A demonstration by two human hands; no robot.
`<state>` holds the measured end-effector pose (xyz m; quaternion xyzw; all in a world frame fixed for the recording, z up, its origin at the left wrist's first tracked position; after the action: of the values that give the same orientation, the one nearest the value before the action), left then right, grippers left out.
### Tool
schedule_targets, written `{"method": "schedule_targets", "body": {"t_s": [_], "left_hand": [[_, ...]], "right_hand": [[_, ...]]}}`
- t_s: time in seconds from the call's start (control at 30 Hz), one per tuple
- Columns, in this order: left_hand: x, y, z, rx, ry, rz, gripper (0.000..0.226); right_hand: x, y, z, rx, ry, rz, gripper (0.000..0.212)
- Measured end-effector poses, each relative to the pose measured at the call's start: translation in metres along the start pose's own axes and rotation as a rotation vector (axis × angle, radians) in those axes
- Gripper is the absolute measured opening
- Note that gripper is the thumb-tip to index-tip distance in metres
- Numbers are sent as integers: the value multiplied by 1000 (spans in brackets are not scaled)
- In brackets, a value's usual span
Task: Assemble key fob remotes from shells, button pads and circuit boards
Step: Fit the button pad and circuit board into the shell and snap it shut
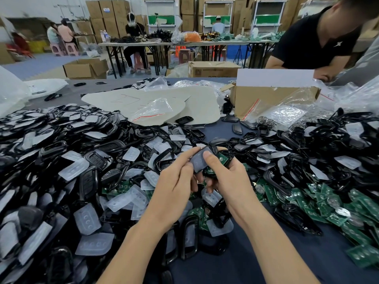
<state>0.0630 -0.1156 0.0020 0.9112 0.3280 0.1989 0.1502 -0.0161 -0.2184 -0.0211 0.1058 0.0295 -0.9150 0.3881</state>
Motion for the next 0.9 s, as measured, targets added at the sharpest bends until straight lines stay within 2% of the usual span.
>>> {"method": "schedule_targets", "body": {"t_s": [0.13,0.23,0.43,0.63,0.9], "left_hand": [[-2,0,-1,-11,29,14,39],[-1,3,-1,-19,24,12,38],[0,5,0,-16,-19,17,43],[-1,2,0,-13,-44,2,38],[-1,6,4,12,-69,11,37]], "right_hand": [[1,-1,0,8,-18,-1,24],[3,-1,1,17,-22,-20,19],[-2,-2,9,68,-78,37,20],[2,-4,6,57,-57,-29,16],[-2,-5,7,54,-93,28,27]]}}
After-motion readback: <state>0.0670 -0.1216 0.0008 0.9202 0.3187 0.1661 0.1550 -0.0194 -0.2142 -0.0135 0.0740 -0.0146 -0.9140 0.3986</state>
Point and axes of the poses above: each hand's wrist, its own y-axis towards the middle knuckle, its own x-axis out of the back of the hand, z = x × y, the point moved 10 cm from there along y, towards the middle knuckle, and after that the axes turned 3 degrees about -x, right-handed, at the moved point
